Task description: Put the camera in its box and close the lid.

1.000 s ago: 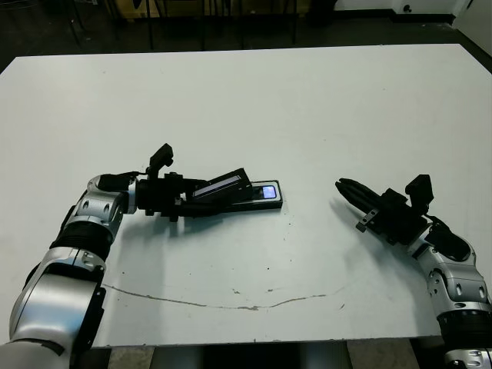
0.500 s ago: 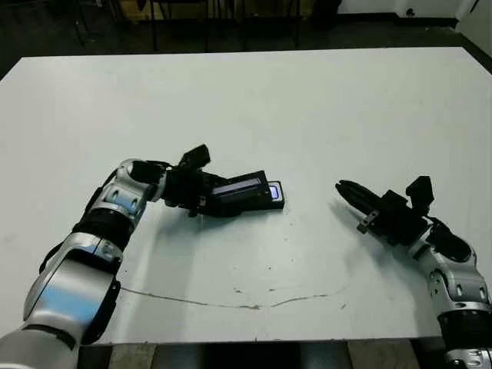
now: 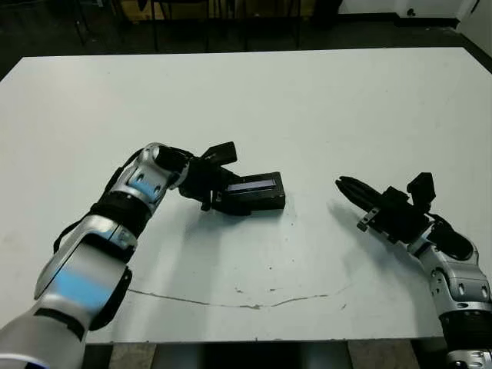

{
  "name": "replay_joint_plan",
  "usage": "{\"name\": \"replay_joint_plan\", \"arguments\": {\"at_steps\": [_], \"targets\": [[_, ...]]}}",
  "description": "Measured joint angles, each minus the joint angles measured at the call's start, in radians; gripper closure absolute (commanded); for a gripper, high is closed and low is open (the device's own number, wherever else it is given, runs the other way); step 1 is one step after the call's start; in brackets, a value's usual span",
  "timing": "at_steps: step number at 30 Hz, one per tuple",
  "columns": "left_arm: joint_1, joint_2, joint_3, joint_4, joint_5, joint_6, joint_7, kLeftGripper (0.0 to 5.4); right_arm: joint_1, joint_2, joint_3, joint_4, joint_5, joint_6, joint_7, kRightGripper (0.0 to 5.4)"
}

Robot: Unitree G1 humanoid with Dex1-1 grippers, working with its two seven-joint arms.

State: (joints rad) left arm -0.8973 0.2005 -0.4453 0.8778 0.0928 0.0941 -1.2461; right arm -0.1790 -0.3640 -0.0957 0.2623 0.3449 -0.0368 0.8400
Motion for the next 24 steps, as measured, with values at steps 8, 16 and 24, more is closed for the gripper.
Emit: {"name": "replay_joint_plan", "arguments": {"at_steps": [8,16,24], "targets": [[-0.090,-0.054,-0.007,0.176,0.022,-0.023,-0.013,2.62,0.028,0.002,0.002,-0.050,-0.002,0.011,-0.023,5.40],[-0.135,-0.085,-0.005,0.263,0.046,-0.043,-0.024,2.62,0.035,0.011,0.004,-0.048,0.000,0.000,-0.023,5.40],[-0.133,-0.084,-0.006,0.269,0.072,-0.092,-0.033,2.62,0.056,0.007,0.015,-0.104,-0.017,0.038,-0.062,5.40]]}}
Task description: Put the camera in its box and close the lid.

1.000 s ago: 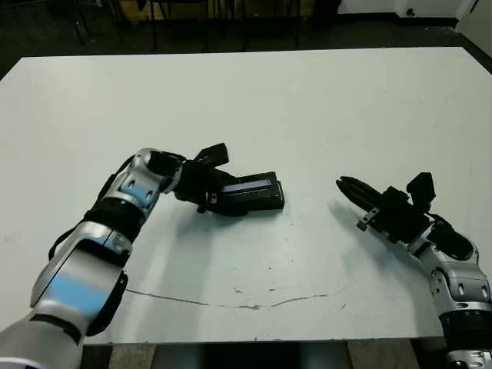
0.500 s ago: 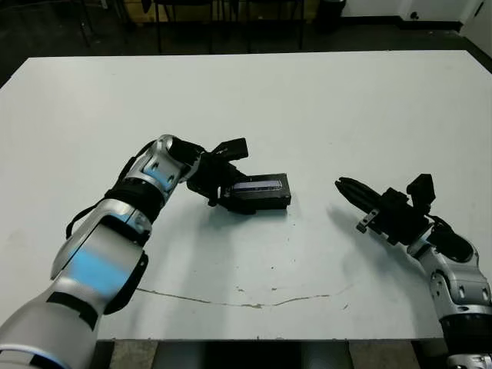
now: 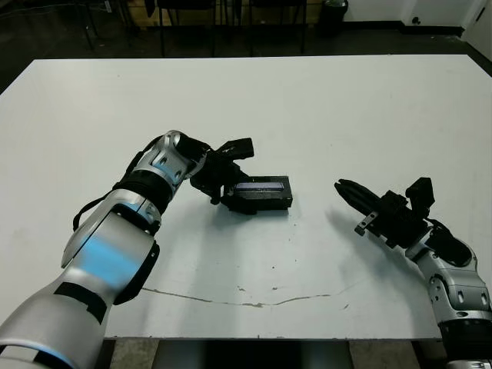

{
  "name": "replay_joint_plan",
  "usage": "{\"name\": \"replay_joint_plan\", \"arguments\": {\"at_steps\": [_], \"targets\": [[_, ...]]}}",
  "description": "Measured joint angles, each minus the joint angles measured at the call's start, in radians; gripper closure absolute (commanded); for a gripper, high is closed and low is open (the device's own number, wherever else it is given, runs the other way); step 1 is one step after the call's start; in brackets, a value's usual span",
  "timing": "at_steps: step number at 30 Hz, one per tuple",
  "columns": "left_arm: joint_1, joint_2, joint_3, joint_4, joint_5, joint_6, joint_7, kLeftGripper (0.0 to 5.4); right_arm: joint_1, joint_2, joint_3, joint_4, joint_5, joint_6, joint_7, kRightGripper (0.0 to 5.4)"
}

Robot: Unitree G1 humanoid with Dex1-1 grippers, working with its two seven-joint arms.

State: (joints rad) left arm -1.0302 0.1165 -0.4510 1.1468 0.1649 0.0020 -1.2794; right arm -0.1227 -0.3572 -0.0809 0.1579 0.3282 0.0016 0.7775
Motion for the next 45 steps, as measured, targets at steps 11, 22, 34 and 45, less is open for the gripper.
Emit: {"name": "replay_joint_plan", "arguments": {"at_steps": [11,22,34,45], "targets": [[0.003,-0.001,-0.022,0.009,0.032,-0.119,0.027,1.53,0.003,0.000,0.002,-0.012,-0.001,0.004,0.002,5.40],[0.011,0.004,-0.024,0.011,0.033,-0.224,0.059,0.01,0.002,0.001,0.001,0.009,0.014,0.002,0.013,5.40],[0.049,0.034,0.008,0.013,-0.008,-0.233,0.045,0.01,0.013,-0.001,0.004,-0.036,-0.005,0.031,-0.031,5.40],[0.191,0.197,0.083,-0.067,-0.118,-0.310,-0.054,0.01,0.023,-0.001,0.005,-0.072,-0.007,0.060,-0.048,5.40]]}}
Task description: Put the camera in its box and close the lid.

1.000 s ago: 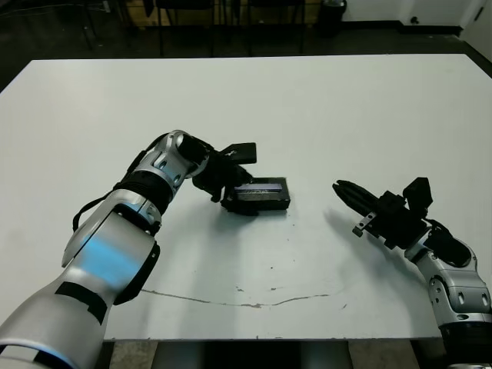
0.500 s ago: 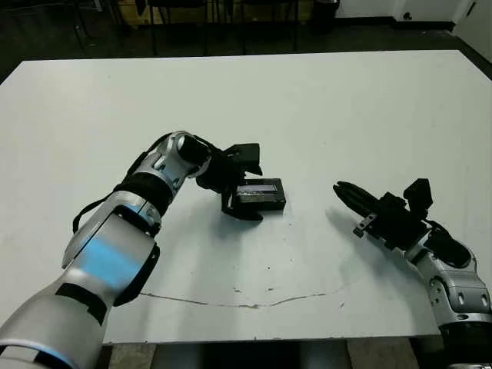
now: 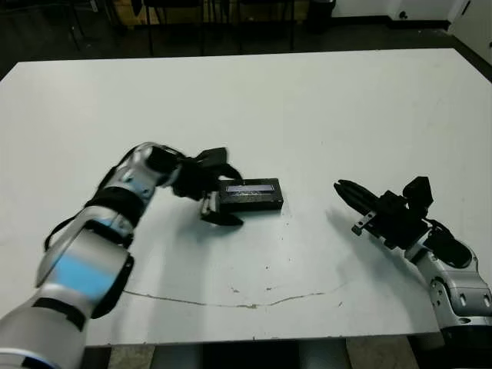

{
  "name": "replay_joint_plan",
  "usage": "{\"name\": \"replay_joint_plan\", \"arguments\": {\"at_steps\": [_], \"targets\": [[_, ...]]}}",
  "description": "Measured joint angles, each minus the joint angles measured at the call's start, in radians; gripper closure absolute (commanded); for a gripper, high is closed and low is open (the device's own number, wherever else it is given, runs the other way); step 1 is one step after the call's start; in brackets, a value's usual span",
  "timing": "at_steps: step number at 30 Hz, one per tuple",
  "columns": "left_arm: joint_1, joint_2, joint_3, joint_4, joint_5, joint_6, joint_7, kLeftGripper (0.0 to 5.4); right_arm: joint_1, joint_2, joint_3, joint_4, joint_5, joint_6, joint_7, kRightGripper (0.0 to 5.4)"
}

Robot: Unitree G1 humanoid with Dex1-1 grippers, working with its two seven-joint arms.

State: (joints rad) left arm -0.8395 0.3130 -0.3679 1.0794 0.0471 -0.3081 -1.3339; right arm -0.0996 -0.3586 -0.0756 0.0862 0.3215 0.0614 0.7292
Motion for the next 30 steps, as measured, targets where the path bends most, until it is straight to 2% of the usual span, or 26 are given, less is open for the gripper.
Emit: {"name": "replay_joint_plan", "arguments": {"at_steps": [9,15,20,22,25,27,30], "targets": [[0.217,0.192,0.104,-0.170,-0.127,-0.028,-0.039,0.01,-0.003,0.001,-0.001,0.028,0.003,-0.003,0.022,5.40],[0.327,0.266,0.169,-0.302,-0.185,0.056,-0.032,0.01,-0.005,0.001,-0.001,0.039,0.003,-0.025,0.031,5.40],[0.412,0.295,0.264,-0.498,-0.229,0.226,0.100,0.01,-0.006,0.002,0.000,0.042,0.002,-0.029,0.028,5.40],[0.445,0.266,0.327,-0.636,-0.260,0.300,0.238,0.18,-0.005,0.002,0.004,0.029,-0.001,-0.022,0.013,5.40],[0.493,0.146,0.394,-0.869,-0.307,0.391,0.488,0.63,-0.005,0.002,0.012,0.016,-0.002,-0.021,0.000,5.40],[0.539,0.031,0.385,-1.026,-0.312,0.448,0.648,1.01,-0.004,0.002,0.014,0.014,-0.007,-0.020,-0.004,5.40],[0.568,-0.100,0.330,-1.169,-0.314,0.520,0.792,1.61,-0.004,0.002,0.013,0.022,-0.004,-0.027,0.004,5.40]]}}
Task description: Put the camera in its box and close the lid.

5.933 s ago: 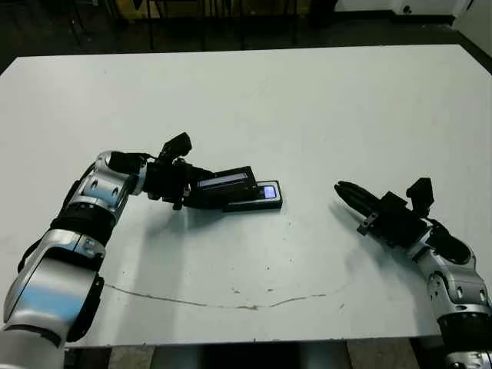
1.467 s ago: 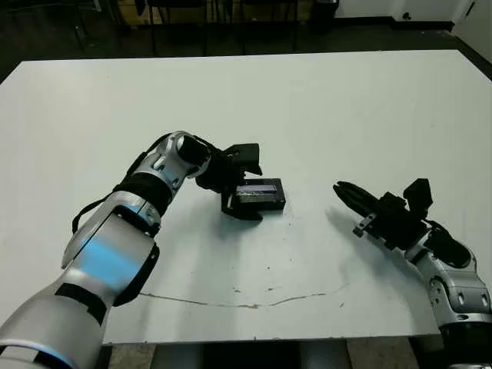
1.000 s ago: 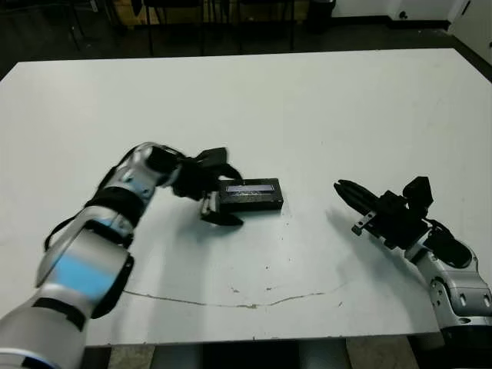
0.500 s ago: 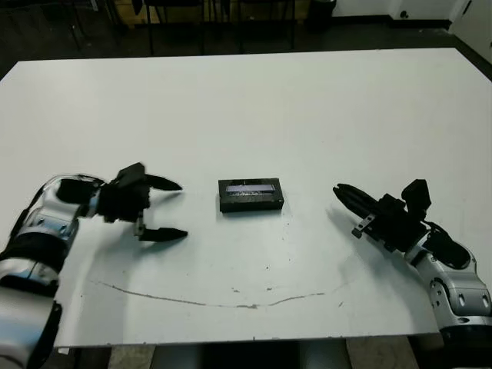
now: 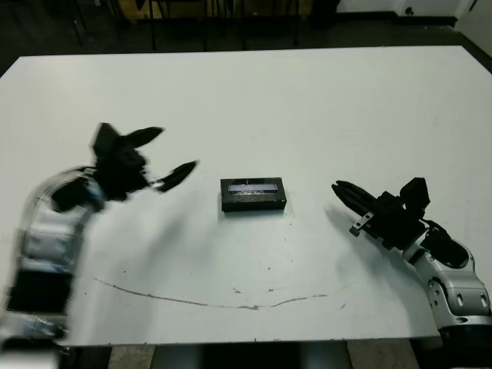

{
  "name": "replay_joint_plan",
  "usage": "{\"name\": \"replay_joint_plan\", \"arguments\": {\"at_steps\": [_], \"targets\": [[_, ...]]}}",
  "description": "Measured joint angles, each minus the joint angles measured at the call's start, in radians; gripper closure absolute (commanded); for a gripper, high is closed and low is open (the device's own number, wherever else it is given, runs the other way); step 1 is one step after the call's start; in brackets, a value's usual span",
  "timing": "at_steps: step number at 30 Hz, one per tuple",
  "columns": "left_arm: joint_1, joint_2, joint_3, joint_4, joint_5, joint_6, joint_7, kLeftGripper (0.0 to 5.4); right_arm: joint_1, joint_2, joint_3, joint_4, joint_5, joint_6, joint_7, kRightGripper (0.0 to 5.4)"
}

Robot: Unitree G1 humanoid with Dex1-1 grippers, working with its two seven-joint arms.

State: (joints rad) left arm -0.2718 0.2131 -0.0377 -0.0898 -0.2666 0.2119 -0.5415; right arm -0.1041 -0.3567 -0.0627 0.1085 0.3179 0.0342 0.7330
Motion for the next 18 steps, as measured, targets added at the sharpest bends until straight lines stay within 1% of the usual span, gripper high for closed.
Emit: {"name": "replay_joint_plan", "arguments": {"at_steps": [3,5,8,13,18], "targets": [[-0.001,-0.086,-0.057,-0.080,0.009,0.106,0.113,2.18,-0.002,0.003,-0.004,0.034,0.021,-0.018,0.029,5.40],[-0.005,-0.135,-0.096,-0.097,0.022,0.169,0.176,2.59,-0.003,0.005,-0.005,0.044,0.023,-0.042,0.038,5.40],[-0.018,-0.190,-0.158,-0.100,0.063,0.229,0.248,3.17,-0.004,0.005,-0.003,0.046,0.018,-0.064,0.034,5.40],[-0.054,-0.250,-0.226,-0.022,0.126,0.270,0.309,4.15,-0.004,0.005,-0.002,0.048,0.023,-0.066,0.038,5.40],[-0.059,-0.280,-0.246,0.094,0.166,0.283,0.349,5.12,0.001,0.005,-0.001,0.019,0.018,-0.044,0.005,5.40]]}}
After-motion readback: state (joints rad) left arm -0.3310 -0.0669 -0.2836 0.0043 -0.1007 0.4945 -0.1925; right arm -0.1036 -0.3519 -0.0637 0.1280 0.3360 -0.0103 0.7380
